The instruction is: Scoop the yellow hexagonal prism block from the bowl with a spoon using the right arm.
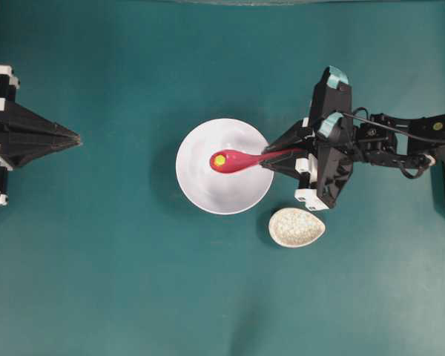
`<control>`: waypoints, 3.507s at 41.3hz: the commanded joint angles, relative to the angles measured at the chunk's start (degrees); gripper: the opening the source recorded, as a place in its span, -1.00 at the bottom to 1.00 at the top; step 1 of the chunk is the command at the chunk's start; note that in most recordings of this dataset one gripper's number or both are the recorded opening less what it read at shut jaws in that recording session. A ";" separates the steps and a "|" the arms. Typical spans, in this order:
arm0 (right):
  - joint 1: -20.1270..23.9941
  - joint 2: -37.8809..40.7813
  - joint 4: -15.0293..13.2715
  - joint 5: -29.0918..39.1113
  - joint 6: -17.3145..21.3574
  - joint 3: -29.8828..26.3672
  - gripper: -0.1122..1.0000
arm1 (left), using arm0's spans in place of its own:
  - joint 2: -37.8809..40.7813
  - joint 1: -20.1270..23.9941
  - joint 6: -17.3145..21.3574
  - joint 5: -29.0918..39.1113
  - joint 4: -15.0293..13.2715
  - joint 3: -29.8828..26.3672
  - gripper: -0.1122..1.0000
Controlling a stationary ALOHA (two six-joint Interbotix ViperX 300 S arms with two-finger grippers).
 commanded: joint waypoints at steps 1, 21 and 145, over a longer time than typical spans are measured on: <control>0.26 -1.58 0.09 -0.70 0.09 -0.35 -0.36 | 0.26 0.09 0.00 -0.35 0.09 -1.49 -0.75; 0.26 -4.75 -0.09 -4.31 -0.18 -0.09 -0.36 | 0.26 0.09 0.00 -0.53 0.09 -1.41 -0.75; 0.35 -14.85 -3.34 -7.38 -1.14 3.34 -0.36 | 0.26 0.00 0.00 -0.26 0.09 -1.58 -0.75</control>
